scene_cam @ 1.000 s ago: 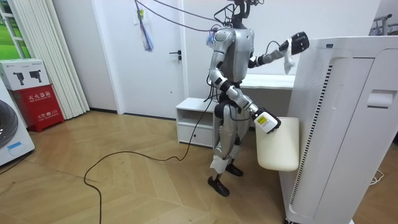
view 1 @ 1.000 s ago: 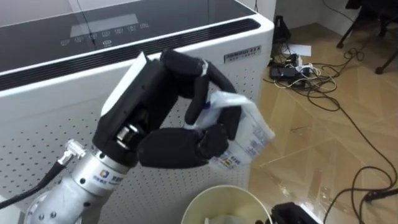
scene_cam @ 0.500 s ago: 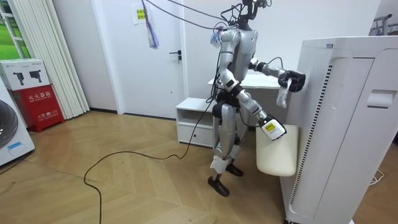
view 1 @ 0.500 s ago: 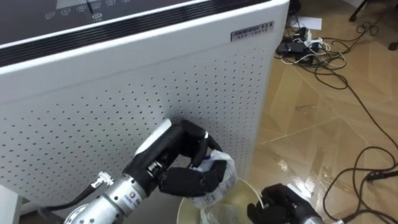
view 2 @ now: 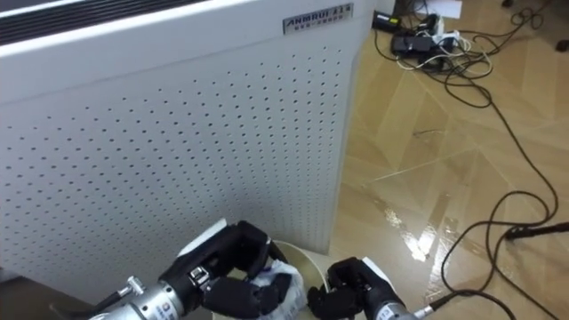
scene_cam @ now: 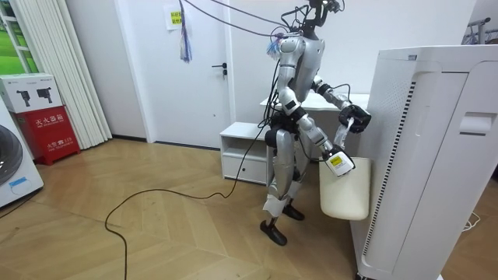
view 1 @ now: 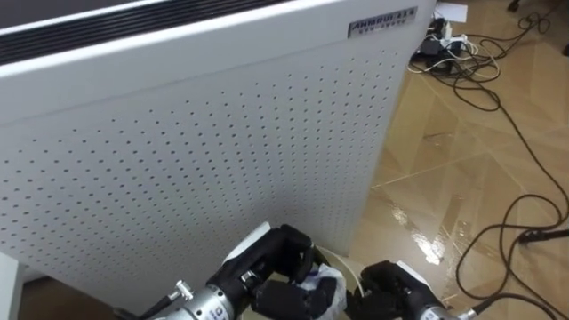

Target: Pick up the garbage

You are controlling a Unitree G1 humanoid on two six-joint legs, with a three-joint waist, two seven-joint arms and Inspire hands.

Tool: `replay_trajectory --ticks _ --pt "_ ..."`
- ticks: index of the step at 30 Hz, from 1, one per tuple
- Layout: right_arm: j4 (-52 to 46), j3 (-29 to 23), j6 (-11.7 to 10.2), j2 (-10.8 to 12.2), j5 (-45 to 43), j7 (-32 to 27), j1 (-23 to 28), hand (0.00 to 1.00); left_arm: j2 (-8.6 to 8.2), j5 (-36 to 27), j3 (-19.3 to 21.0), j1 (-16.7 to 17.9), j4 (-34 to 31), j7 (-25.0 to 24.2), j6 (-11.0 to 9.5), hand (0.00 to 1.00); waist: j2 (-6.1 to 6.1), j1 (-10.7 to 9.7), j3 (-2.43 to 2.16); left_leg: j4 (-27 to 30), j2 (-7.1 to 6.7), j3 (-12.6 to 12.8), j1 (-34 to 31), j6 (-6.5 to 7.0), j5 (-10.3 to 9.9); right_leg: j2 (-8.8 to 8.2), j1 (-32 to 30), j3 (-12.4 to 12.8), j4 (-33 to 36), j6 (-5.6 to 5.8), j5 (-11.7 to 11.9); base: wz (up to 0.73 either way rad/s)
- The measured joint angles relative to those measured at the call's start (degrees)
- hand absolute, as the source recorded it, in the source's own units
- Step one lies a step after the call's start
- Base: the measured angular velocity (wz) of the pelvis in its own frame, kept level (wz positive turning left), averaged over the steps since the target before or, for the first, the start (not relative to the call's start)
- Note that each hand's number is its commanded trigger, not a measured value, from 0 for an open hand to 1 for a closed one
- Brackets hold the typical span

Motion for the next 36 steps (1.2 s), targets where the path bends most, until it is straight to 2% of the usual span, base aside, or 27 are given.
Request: replay_trajectory --ticks 11,18,26,33,35,36 --pt "0.1 0.0 0.0 0.3 1.3 0.5 -0.4 1.0 -0.49 0.1 -0.2 0.0 1.7 -0.1 0.5 0.0 -1.03 0.0 -0.07 1.1 -0.13 0.3 -1.4 0.09 0.1 -0.43 -1.4 -0.3 1.4 -0.02 -0.1 0.01" --pt "0.7 0.0 0.0 0.4 1.3 0.5 -0.4 1.0 -0.22 2.7 0.0 0.2 2.0 0.2 0.7 0.0 -1.1 0.1 -0.12 1.7 -0.08 0.3 -1.2 0.14 0.1 -0.45 -0.9 -0.8 1.6 -0.07 -0.1 0.01" --pt "0.7 0.1 -0.3 0.4 1.4 0.5 -0.1 1.0 -0.26 2.8 0.0 0.4 2.1 0.2 0.7 0.0 -1.33 0.1 -0.26 1.7 -0.08 0.3 -0.8 0.14 0.1 -0.5 -0.4 -0.7 1.5 -0.09 -0.1 0.0" --pt "0.7 0.0 -0.3 0.3 1.6 0.7 2.7 1.0 -0.15 6.1 0.1 1.9 2.0 0.3 0.7 0.0 -1.65 -0.1 -0.67 0.9 -0.11 0.4 0.8 0.14 0.1 -0.4 1.0 -0.8 0.9 -0.07 -0.2 0.0" --pt "0.7 0.0 -0.3 0.3 1.8 0.7 4.3 1.0 0.05 6.1 0.2 3.3 2.0 0.4 0.7 0.0 -1.82 -0.1 -0.99 0.6 -0.12 0.5 1.8 0.14 0.1 -0.29 2.1 -0.8 0.5 0.02 -0.3 0.0" --pt "0.7 -0.1 -0.3 0.3 2.1 0.8 5.2 1.0 0.17 6.2 0.5 4.5 1.7 0.5 0.7 0.0 -2.07 -0.2 -1.36 0.4 -0.12 0.7 2.3 0.14 0.1 -0.08 2.5 -0.7 0.3 0.03 -0.3 0.0"
